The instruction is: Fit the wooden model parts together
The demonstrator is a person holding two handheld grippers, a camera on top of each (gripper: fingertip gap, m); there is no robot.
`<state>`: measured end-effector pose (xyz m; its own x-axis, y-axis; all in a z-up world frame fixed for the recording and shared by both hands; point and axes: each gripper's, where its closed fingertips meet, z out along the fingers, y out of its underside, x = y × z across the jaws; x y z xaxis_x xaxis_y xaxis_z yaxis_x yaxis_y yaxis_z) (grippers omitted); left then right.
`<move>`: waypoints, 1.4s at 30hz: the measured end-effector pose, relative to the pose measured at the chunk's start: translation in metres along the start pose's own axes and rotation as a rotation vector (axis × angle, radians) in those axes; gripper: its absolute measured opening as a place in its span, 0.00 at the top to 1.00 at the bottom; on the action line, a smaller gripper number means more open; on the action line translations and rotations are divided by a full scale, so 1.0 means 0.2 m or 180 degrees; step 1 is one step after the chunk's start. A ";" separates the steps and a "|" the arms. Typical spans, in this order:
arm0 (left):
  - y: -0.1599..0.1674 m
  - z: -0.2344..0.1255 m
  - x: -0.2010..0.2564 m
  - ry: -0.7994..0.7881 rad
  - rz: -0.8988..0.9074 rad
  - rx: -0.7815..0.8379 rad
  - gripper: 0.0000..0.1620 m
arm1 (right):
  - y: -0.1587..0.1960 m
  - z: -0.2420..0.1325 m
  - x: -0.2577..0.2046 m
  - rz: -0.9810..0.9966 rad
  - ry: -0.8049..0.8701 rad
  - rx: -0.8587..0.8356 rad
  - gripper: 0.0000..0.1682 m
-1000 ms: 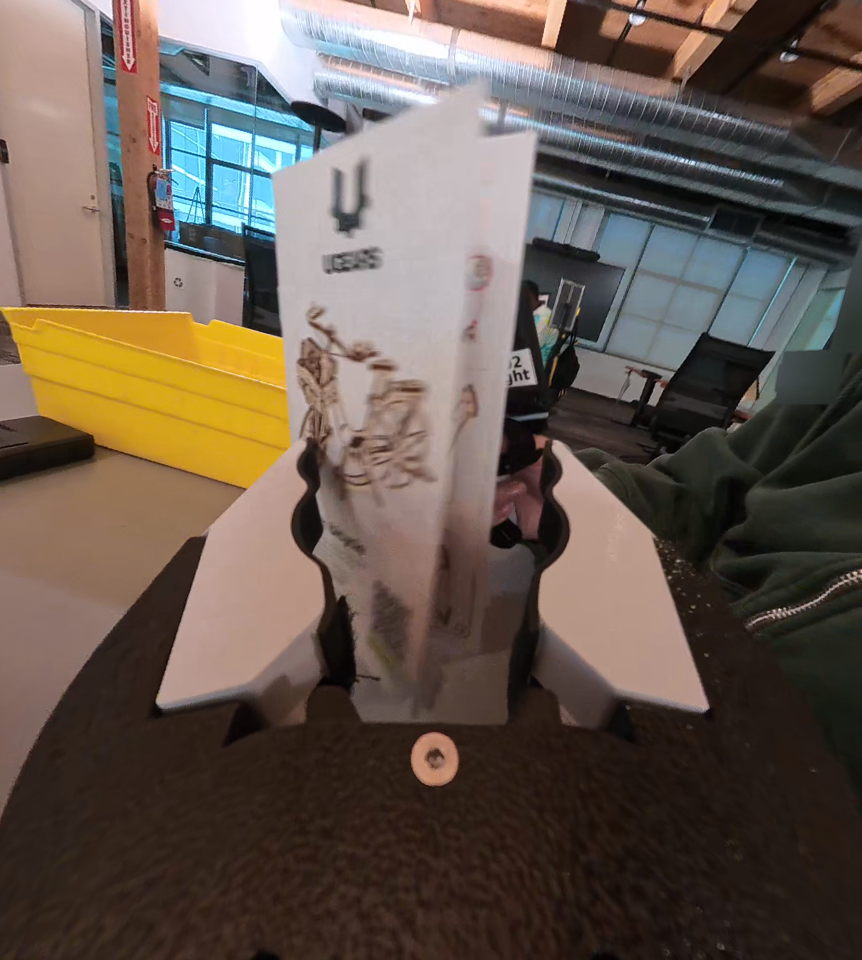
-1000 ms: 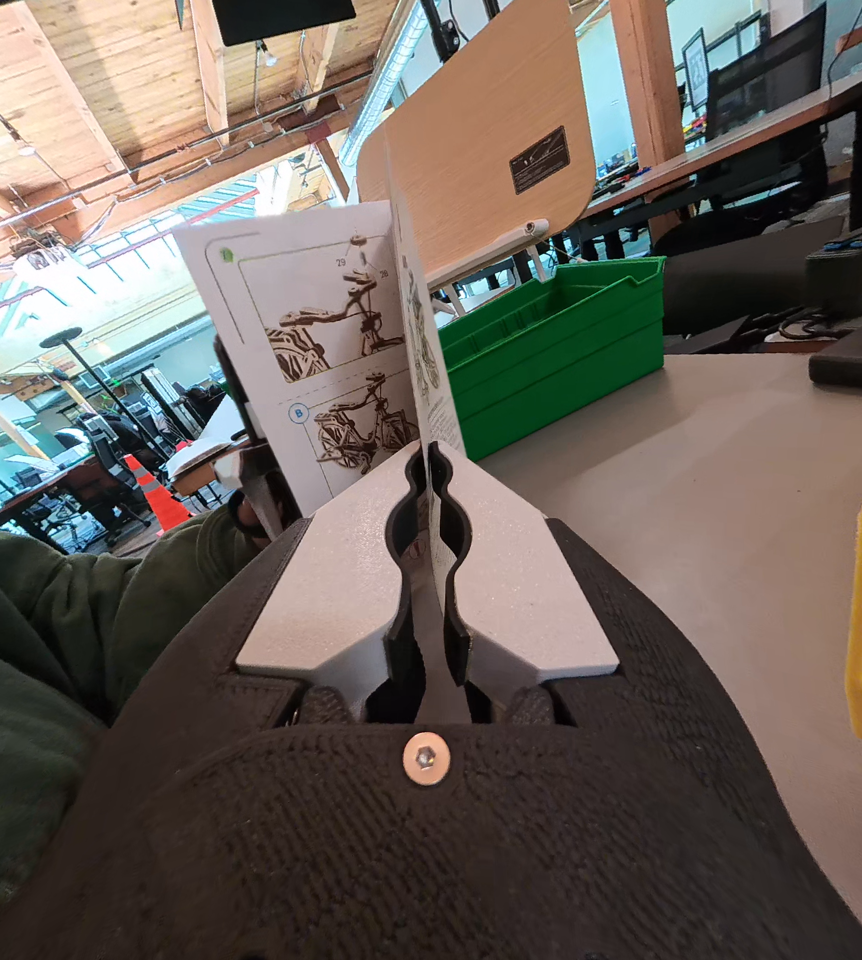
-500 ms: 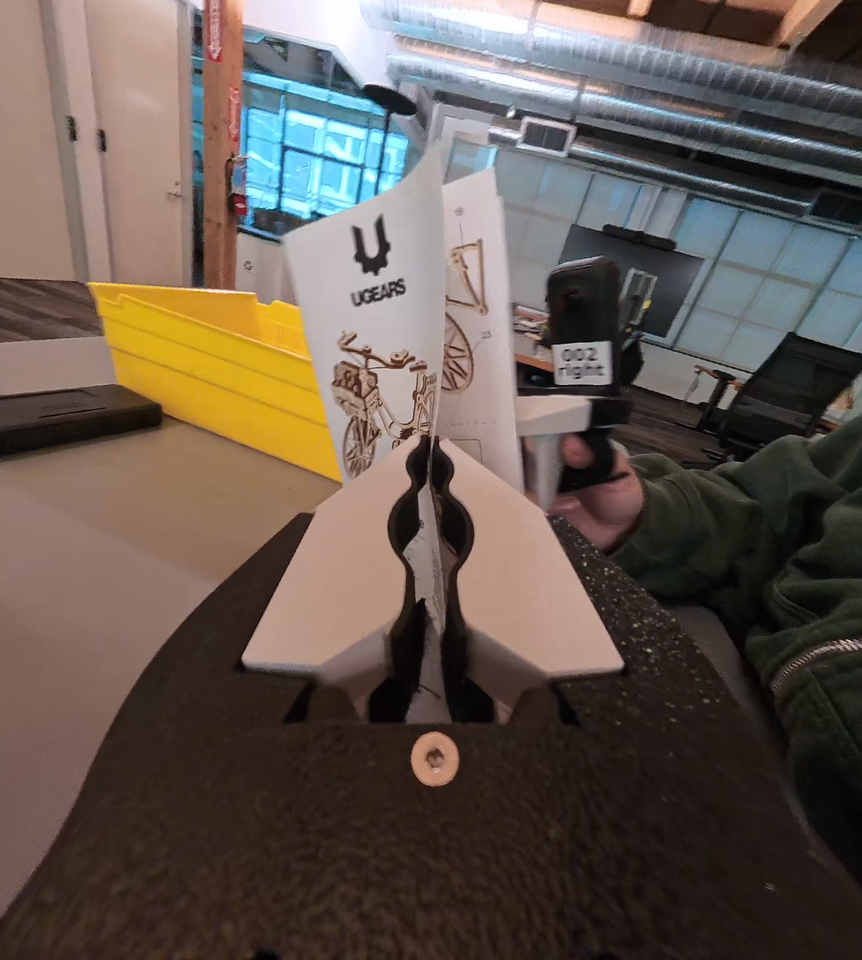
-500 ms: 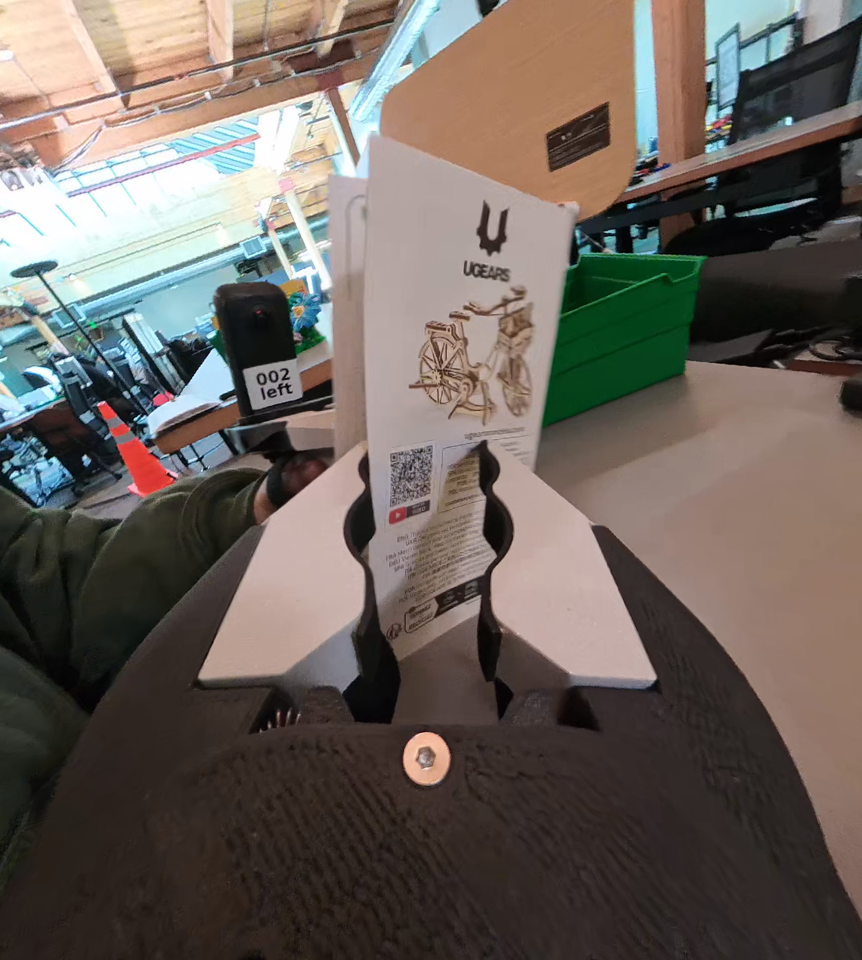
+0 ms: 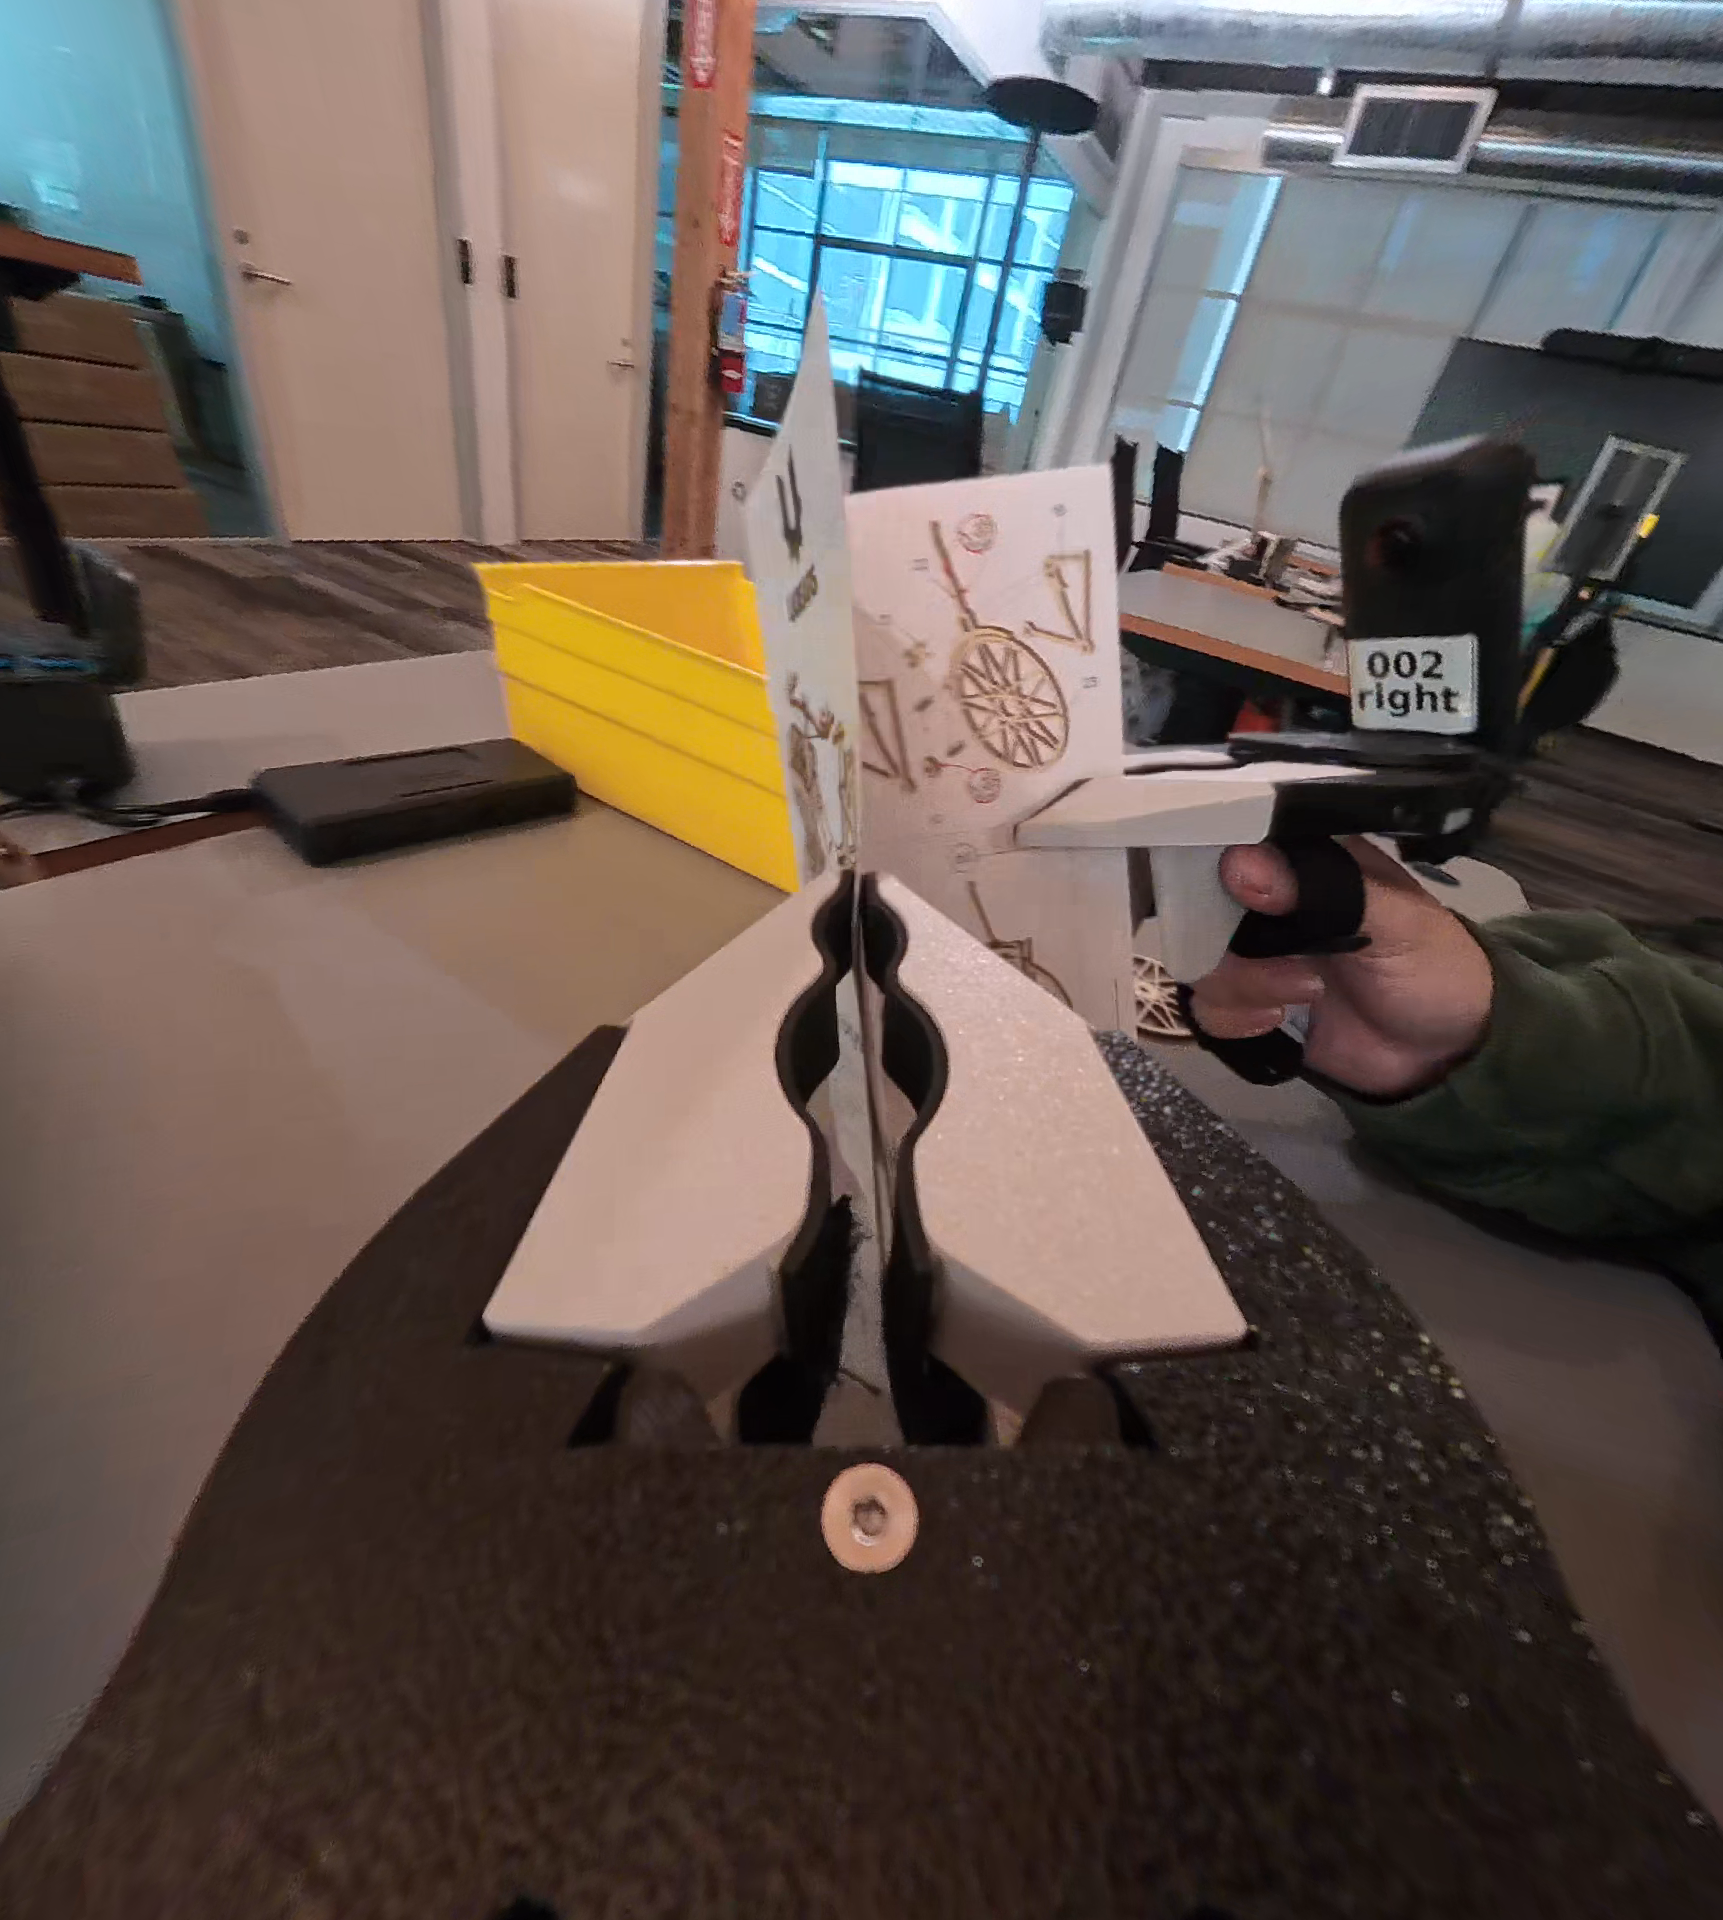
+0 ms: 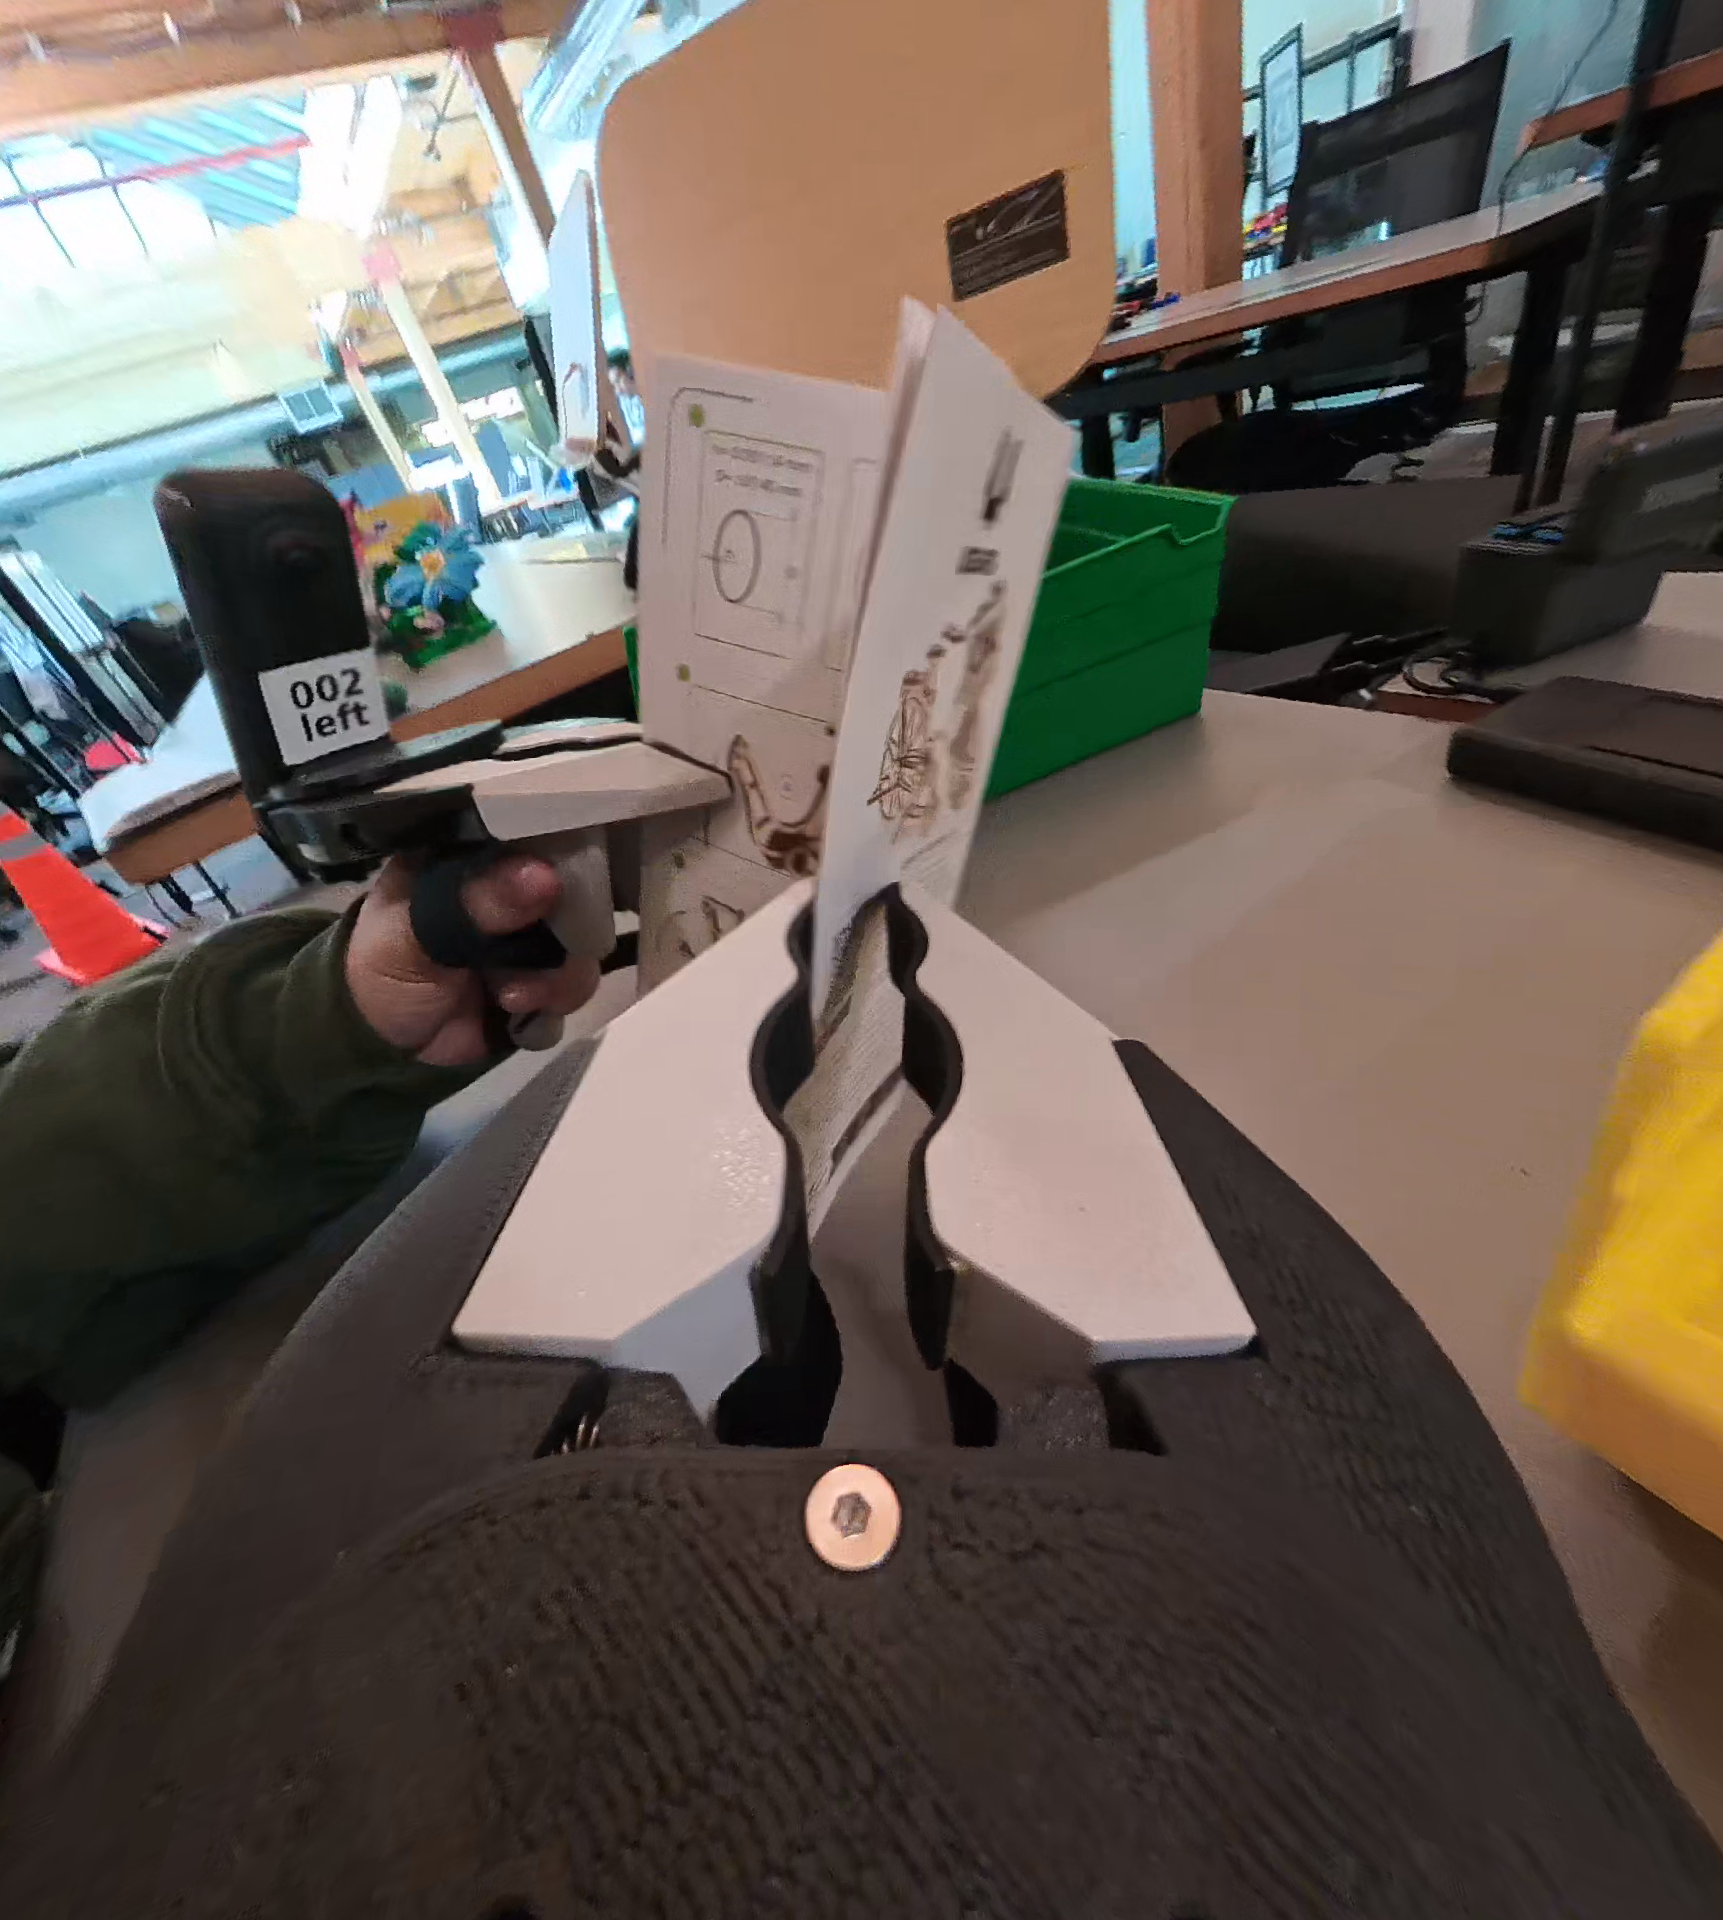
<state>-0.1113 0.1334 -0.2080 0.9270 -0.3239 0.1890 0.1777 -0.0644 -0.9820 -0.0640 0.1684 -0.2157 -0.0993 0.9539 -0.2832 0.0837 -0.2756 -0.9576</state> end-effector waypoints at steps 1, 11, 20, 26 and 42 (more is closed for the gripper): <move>-0.02 -0.02 -0.01 -0.0040 -0.0010 0.0029 1.00 | -0.01 -0.01 0.02 0.0072 0.0012 0.0018 0.99; -0.08 -0.08 -0.08 -0.0142 -0.0095 0.0107 1.00 | -0.03 -0.04 0.08 0.0245 -0.0005 0.0015 1.00; -0.11 -0.11 -0.13 -0.0363 -0.0024 0.0300 0.91 | -0.02 -0.04 0.07 0.0515 -0.0134 0.0066 1.00; -0.15 -0.13 -0.12 -0.0495 0.0191 0.0445 0.78 | -0.03 -0.04 0.08 0.0534 -0.0071 0.0080 1.00; -0.14 -0.10 -0.04 -0.0467 0.0671 0.0482 0.71 | -0.04 -0.05 0.11 0.0598 0.0005 0.0163 1.00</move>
<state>-0.1299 0.1193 -0.1824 0.9846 -0.1745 -0.0108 0.0131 0.1350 -0.9908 -0.0562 0.1923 -0.2131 -0.0851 0.8853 -0.4571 0.0499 -0.4544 -0.8894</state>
